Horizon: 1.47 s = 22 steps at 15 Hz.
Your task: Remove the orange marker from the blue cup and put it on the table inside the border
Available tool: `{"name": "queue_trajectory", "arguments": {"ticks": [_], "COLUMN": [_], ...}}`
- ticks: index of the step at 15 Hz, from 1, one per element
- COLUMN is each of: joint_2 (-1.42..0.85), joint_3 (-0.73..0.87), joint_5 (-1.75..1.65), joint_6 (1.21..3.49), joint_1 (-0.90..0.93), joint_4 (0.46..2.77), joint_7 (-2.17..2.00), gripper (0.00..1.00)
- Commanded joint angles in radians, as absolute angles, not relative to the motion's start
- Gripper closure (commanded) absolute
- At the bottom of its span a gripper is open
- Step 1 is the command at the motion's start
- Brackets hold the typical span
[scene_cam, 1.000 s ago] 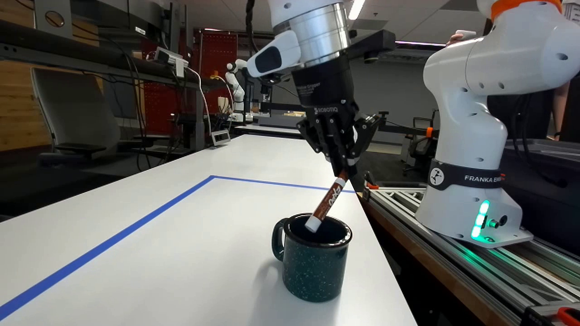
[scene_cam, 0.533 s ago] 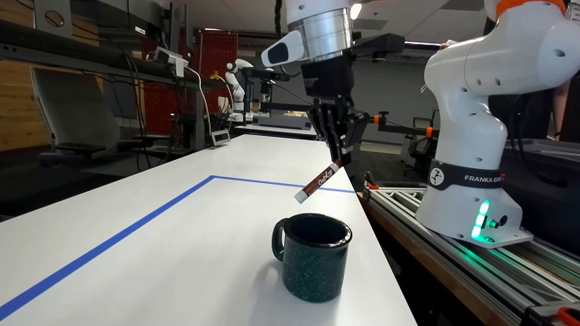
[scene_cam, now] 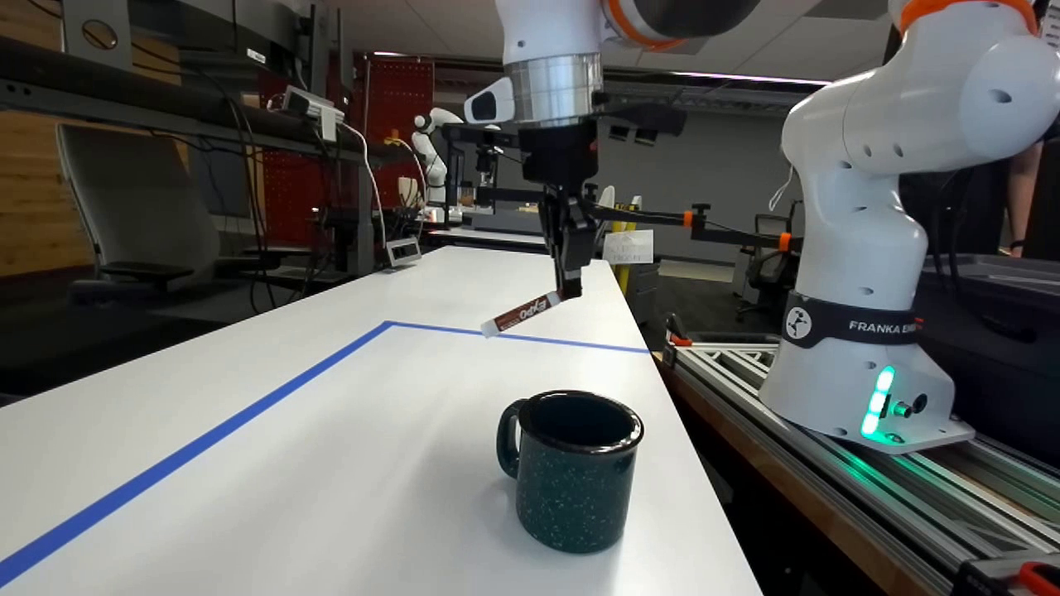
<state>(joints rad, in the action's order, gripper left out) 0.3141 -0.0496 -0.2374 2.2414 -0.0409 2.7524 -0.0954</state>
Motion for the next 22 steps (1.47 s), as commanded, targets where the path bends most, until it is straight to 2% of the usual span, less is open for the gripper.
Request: {"name": "queue_trajectory", "arguments": {"ticks": [1,6,9,14,19,20,21,22], "joint_2": [0.188,-0.026,-0.14,-0.244,-0.21,-0.203,-0.193,-0.191], "joint_3": [-0.018,0.018,0.038,0.056,0.023,0.022,0.02,0.018], "joint_5": [-0.285,-0.311,-0.315,-0.272,-0.189,-0.178,-0.167,-0.154], "joint_6": [2.462,2.745,2.839,2.874,2.818,2.808,2.796,2.787], "joint_1": [-0.08,-0.093,-0.077,-0.06,-0.083,-0.082,-0.081,-0.081], "joint_4": [2.752,2.756,2.751,2.729,2.734,2.735,2.739,2.74], "joint_7": [-0.118,-0.083,-0.061,0.019,0.121,0.134,0.144,0.153], "gripper": [0.95,0.95,0.95,0.95,0.95,0.55,0.55,0.48]}}
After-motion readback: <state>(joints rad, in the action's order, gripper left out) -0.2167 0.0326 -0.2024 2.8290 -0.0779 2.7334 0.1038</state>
